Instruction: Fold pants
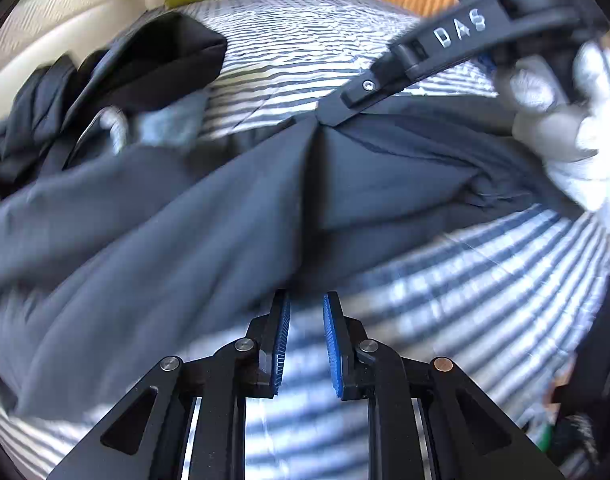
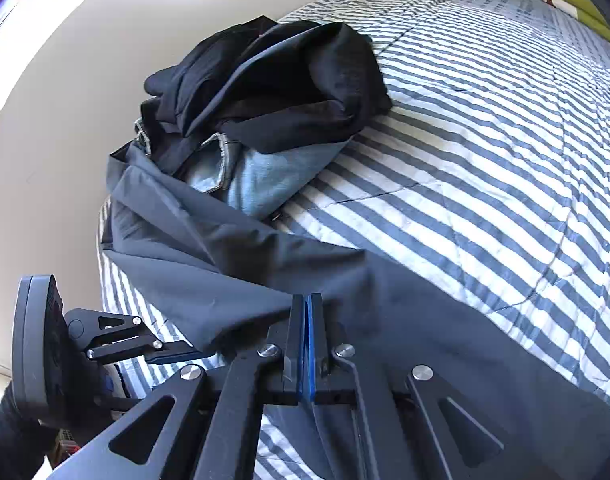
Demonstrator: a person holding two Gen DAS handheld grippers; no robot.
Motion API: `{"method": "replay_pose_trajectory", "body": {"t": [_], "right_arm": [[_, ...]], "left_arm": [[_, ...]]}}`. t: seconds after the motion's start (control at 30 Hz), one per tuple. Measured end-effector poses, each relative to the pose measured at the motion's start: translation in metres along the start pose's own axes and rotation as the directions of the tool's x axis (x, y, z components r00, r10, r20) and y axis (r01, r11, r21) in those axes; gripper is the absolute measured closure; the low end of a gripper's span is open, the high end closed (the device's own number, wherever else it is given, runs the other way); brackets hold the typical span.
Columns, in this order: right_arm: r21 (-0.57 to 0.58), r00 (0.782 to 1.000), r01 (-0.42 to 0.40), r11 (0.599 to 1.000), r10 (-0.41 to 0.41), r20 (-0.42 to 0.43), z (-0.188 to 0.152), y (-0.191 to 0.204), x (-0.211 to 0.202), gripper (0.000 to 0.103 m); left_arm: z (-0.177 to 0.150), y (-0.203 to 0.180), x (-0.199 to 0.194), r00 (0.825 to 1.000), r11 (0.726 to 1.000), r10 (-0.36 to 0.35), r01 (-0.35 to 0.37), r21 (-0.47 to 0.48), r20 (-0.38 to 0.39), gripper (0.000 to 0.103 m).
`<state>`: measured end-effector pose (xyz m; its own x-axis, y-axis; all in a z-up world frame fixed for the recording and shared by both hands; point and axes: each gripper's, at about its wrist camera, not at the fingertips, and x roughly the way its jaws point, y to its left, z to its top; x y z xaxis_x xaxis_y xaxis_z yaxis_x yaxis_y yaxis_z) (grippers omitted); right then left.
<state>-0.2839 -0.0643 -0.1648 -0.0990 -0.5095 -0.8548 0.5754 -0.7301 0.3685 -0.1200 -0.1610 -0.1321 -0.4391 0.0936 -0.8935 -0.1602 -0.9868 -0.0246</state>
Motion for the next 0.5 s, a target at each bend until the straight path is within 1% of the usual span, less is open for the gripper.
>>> {"method": "replay_pose_trajectory", "body": {"t": [0.03,0.07,0.17,0.23,0.33,0.4,0.43,0.47,0.5], "right_arm": [[-0.002,1.0,0.015,1.0,-0.015,0.001,0.001,-0.001,-0.001,0.101],[0.0,0.999,0.037,0.999,-0.037,0.013,0.002,-0.003,-0.005,0.1],[-0.035,0.996,0.065,0.997,-0.063,0.059,-0.002,-0.001,-0.029,0.098],[-0.097,0.996,0.042,0.994,-0.034,0.083,-0.016,0.011,-0.05,0.098],[-0.223,0.995,0.066,0.973,-0.048,0.085,-0.043,0.036,-0.063,0.096],[-0.305,0.997,0.063,0.95,-0.045,0.067,-0.062,0.053,-0.062,0.091],[-0.348,0.995,0.092,0.933,-0.075,0.062,-0.069,0.061,-0.057,0.081],[-0.406,0.987,0.163,0.899,-0.147,0.07,-0.076,0.069,-0.048,0.072],[-0.458,0.974,0.224,0.86,-0.211,0.081,-0.081,0.074,-0.039,0.07]], "left_arm": [[0.007,0.002,0.002,1.0,1.0,0.004,-0.004,-0.012,0.004,0.085],[0.016,0.009,0.001,1.0,0.999,-0.014,0.015,-0.049,0.017,0.085],[0.035,0.032,-0.004,0.998,0.991,-0.032,0.037,-0.128,0.046,0.085],[0.041,0.044,-0.006,0.998,0.986,-0.04,0.047,-0.16,0.046,0.085],[0.05,0.048,-0.003,0.998,0.982,-0.061,0.065,-0.175,0.029,0.085],[0.05,0.049,-0.005,0.998,0.984,-0.063,0.066,-0.167,0.023,0.085],[0.05,0.049,-0.005,0.998,0.984,-0.066,0.069,-0.164,0.021,0.085],[0.05,0.049,-0.006,0.997,0.983,-0.07,0.072,-0.166,0.018,0.085],[0.05,0.05,-0.004,0.997,0.982,-0.075,0.077,-0.171,0.017,0.085]]}}
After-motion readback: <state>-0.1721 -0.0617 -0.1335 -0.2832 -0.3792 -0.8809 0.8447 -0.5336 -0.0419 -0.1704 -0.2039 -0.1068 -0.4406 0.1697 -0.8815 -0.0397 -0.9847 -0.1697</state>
